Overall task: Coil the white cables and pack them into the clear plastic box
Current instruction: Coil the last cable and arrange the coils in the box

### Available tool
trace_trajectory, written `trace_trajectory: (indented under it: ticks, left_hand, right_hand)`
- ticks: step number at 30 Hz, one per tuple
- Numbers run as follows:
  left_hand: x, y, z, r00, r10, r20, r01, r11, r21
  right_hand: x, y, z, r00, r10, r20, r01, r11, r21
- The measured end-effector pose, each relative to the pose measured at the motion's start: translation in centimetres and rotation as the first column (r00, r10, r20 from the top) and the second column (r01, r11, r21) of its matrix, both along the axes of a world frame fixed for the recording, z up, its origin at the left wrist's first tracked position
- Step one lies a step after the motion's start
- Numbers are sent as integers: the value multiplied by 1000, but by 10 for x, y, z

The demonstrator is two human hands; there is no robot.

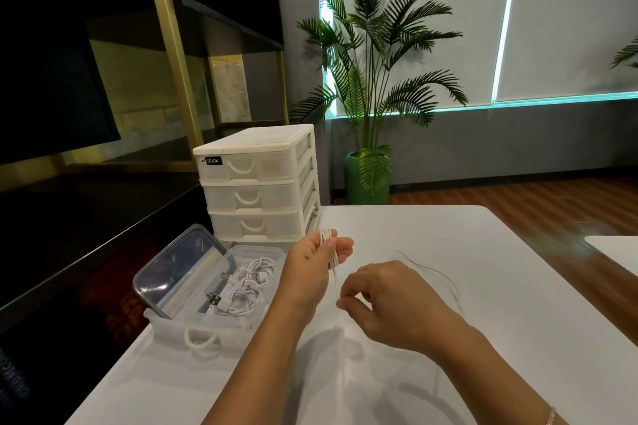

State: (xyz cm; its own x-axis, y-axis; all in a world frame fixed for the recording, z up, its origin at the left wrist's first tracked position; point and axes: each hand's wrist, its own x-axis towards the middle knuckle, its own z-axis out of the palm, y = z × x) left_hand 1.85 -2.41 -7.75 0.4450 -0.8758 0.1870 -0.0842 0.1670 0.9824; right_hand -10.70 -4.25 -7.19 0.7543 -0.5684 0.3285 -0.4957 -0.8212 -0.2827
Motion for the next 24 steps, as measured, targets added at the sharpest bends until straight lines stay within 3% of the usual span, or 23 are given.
trace_trajectory:
  ticks: [3,8,14,24]
  left_hand:
    - [-2,1,0,982,-41,184,40,999,6]
    - [-6,1,0,928,-121,352,116,993,34]
    - [-8,-1,-4,885,-237,400,231,971,64]
    - [-11,0,-3,848,-283,448,252,959,127]
  right_hand:
    - [-3,-2,4,998,-24,66,25,1000,-2]
    - [-7,-10,3,956,-166,242,162,986,36]
    - [-11,-18,-5,892,-274,360,280,959,36]
    - [-11,-25,-13,837,-329,437,355,935,25]
